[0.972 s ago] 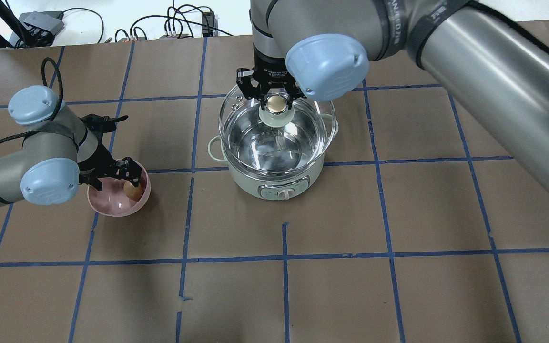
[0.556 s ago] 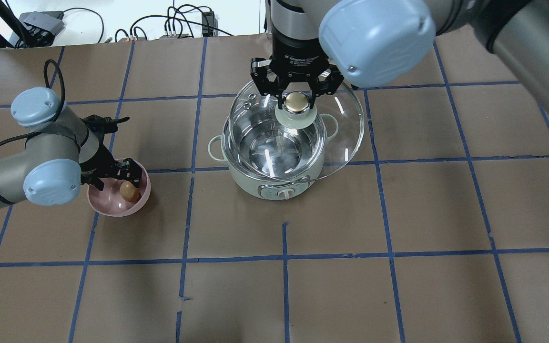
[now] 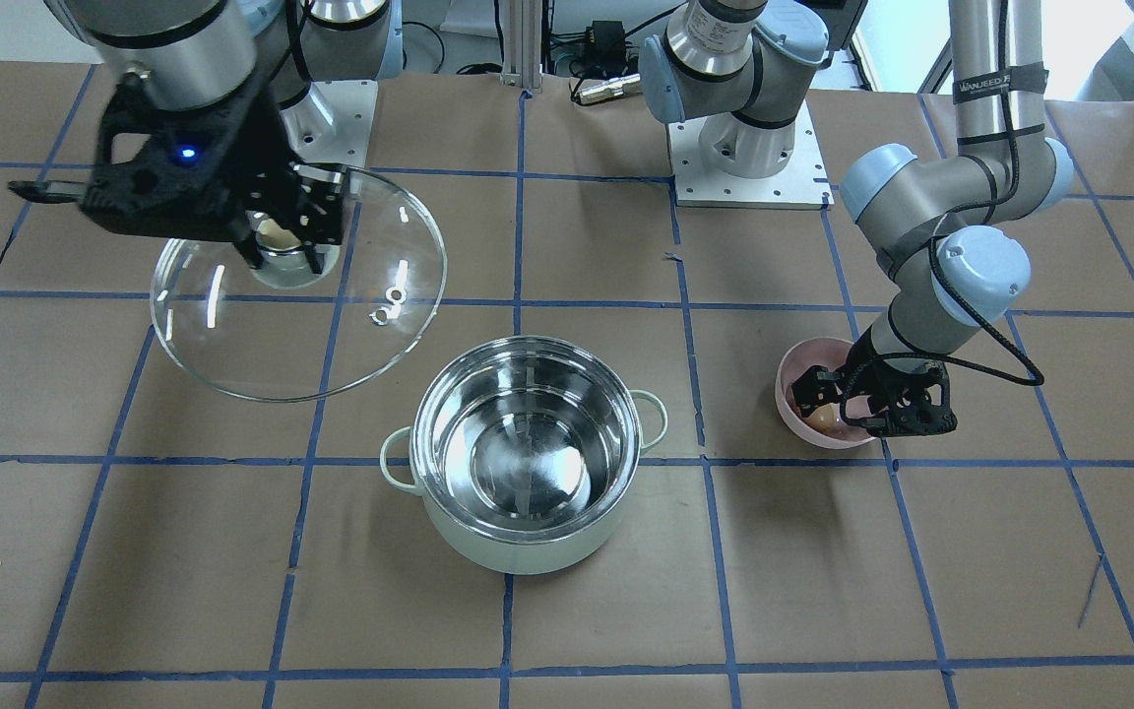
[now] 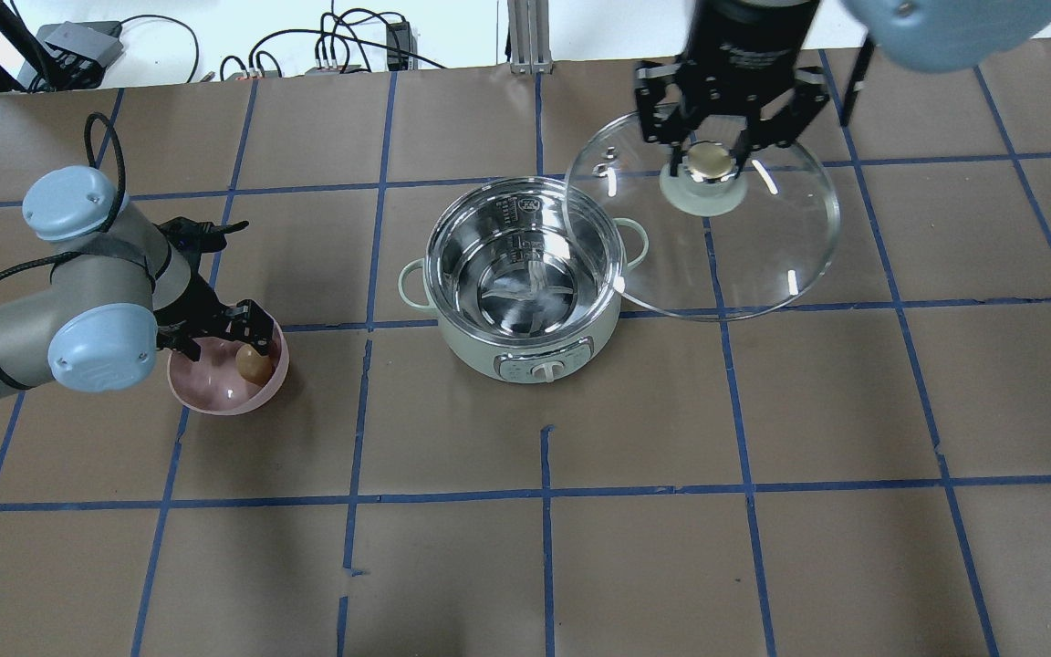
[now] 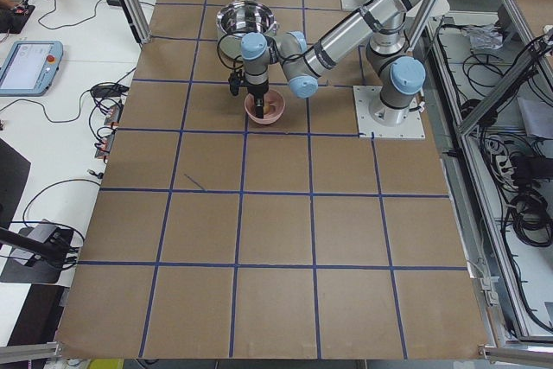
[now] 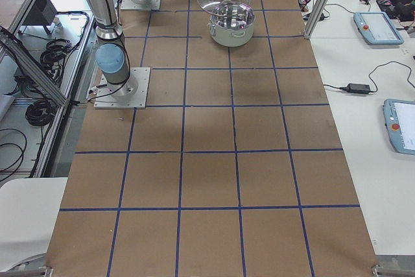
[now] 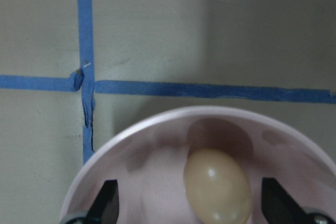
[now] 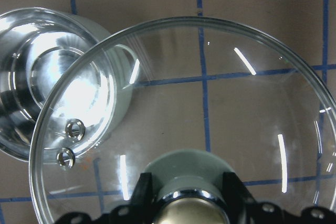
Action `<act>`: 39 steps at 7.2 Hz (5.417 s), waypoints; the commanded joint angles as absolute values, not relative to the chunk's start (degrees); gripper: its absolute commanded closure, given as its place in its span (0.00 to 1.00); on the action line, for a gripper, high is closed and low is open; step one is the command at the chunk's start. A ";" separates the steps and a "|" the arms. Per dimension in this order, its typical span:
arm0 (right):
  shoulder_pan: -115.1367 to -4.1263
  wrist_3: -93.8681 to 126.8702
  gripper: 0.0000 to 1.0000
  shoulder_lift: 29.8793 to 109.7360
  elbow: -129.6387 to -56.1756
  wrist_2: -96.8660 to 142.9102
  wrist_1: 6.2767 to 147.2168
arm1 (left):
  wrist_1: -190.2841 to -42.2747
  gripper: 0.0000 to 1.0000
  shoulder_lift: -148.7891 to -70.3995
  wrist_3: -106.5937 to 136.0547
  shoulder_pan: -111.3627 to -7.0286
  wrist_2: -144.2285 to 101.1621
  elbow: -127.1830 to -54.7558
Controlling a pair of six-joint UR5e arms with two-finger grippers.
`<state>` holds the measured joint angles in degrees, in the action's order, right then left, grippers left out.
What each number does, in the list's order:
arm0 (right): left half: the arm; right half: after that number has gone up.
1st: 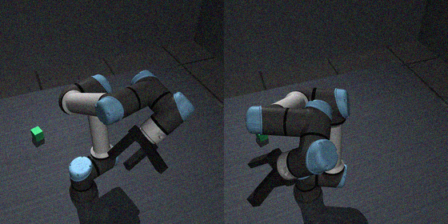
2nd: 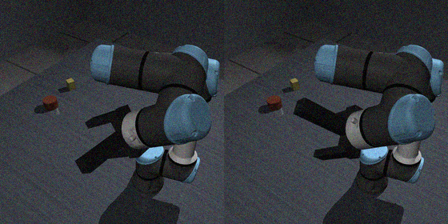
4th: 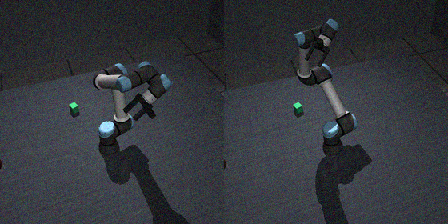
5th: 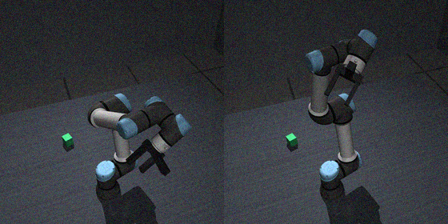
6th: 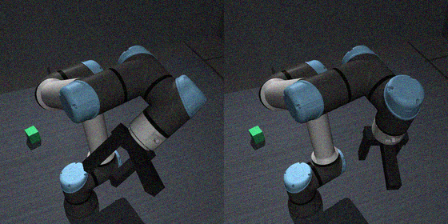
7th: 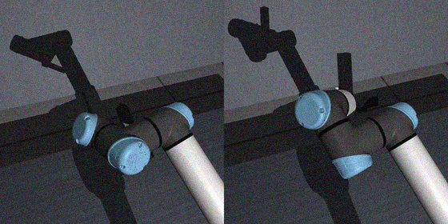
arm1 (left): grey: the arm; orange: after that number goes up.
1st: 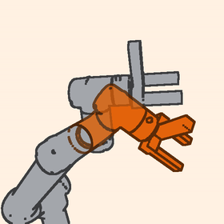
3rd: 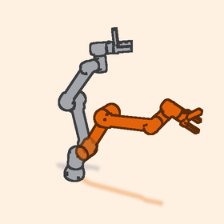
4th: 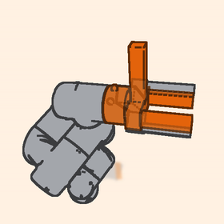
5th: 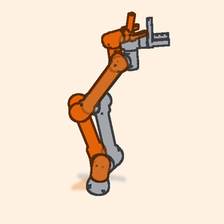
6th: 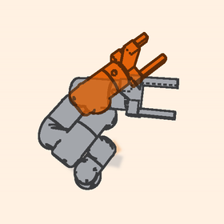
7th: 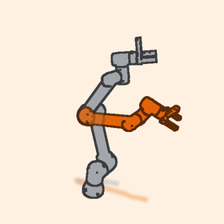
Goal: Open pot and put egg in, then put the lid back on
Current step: 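Grasp the lid knob with the right gripper and lift the lid off the pot, then hold the lid aside with the right gripper while the left gripper grasps the egg, then lift the egg out of the pink bowl with the left gripper, then carry the egg over the pot and lower it inside with the left gripper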
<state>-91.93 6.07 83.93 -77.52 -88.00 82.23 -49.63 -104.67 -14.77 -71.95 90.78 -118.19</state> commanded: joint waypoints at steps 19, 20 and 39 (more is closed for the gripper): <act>-87.63 -0.53 0.75 88.07 -82.71 -86.04 82.18 | -49.75 0.80 -105.91 -13.80 -71.89 90.26 -118.48; -87.63 -0.44 0.75 88.07 -82.71 -85.96 82.18 | -49.66 0.82 -105.82 -13.80 -71.89 90.26 -118.48; -87.71 -0.35 0.73 87.98 -82.62 -85.96 82.18 | -61.82 1.00 -106.15 17.02 -99.02 82.00 -94.75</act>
